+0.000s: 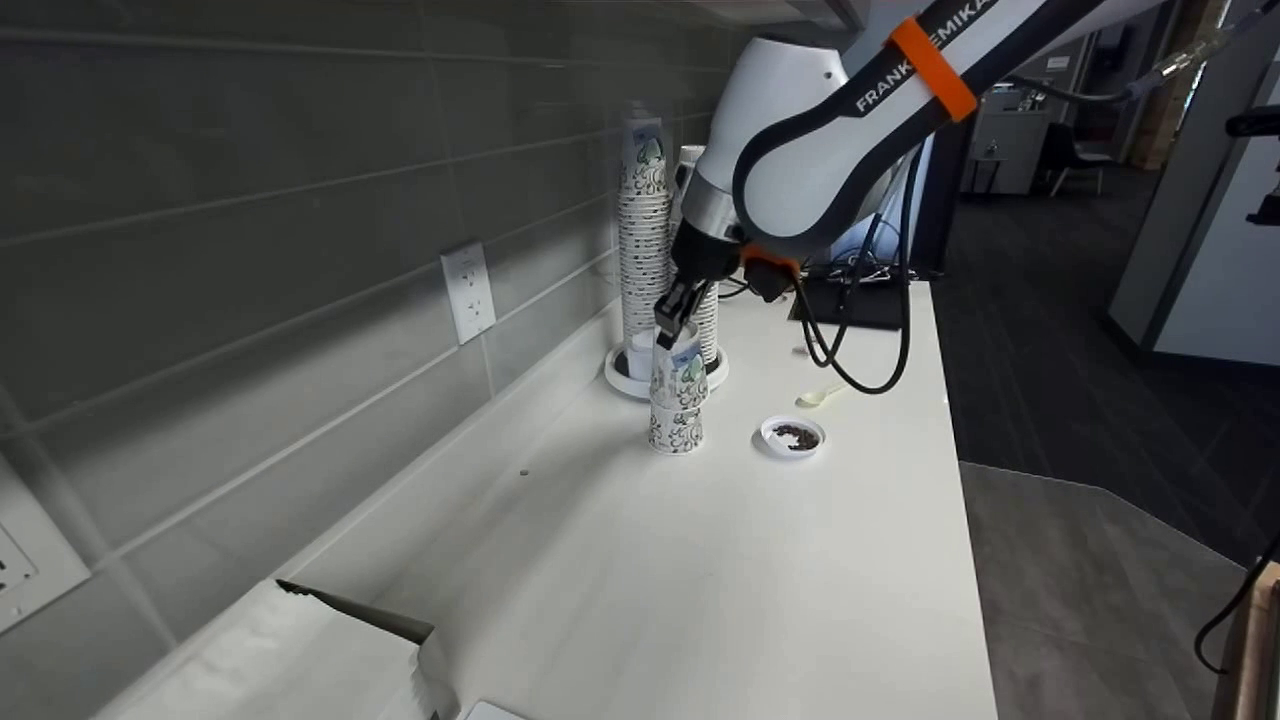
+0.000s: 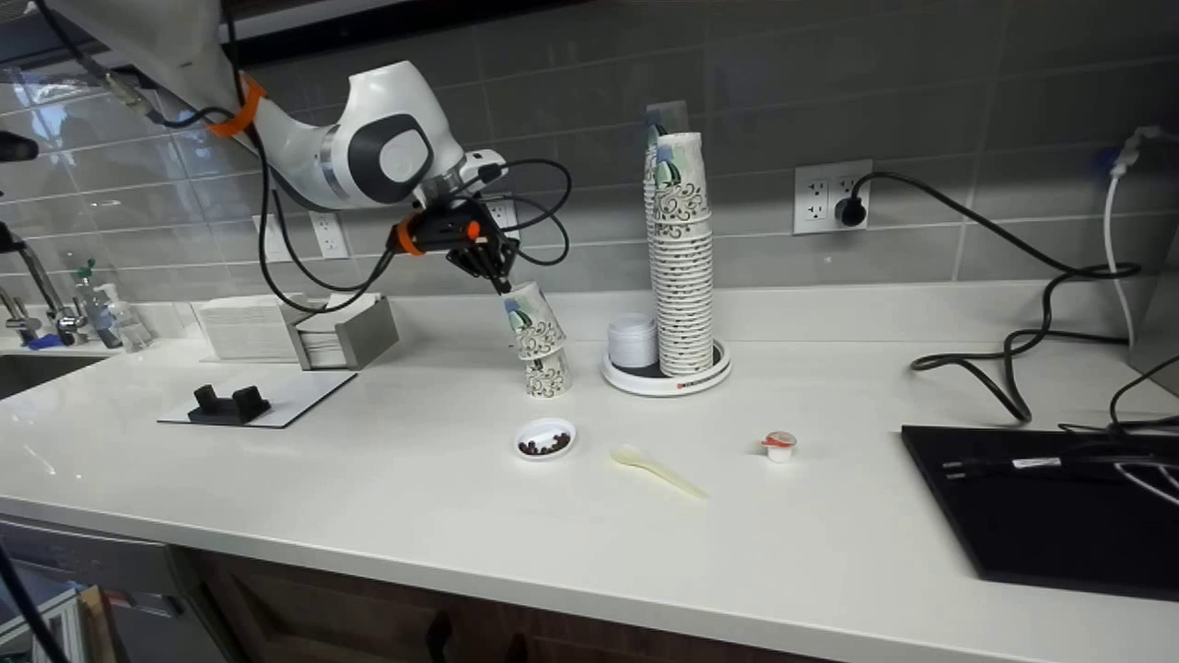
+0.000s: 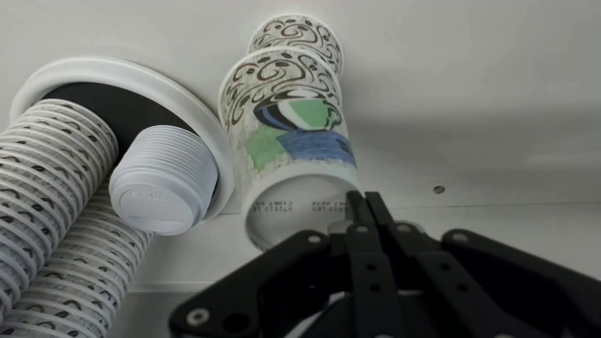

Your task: Remove a cup from the small stack and place it upright

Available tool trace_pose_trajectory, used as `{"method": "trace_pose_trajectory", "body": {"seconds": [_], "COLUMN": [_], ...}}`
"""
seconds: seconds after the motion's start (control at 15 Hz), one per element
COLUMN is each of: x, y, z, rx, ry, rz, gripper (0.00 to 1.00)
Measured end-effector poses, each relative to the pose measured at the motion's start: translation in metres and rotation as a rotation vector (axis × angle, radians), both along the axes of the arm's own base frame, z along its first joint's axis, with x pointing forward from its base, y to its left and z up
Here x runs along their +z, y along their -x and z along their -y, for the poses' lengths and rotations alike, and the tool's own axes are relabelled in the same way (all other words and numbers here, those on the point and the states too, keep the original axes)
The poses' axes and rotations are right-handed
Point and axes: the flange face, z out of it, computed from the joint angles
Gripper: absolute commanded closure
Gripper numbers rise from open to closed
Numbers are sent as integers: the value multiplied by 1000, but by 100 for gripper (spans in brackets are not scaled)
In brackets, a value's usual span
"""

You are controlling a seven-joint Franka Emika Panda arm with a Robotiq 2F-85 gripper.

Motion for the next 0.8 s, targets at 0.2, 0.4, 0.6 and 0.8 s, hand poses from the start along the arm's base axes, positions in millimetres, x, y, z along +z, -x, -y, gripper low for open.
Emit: {"method": "trace_pose_trajectory", "body": {"seconds": [0.2,0.4,0.6,0.8], "x": [21,43,64,78], "y": [9,23,37,55], "z": [5,7,4,-4], "rx": [-21,-35,-34,-29], "ry": [4,18,56,113], "rz": [-8,0,31,10], "gripper": [99,99,99,99]}}
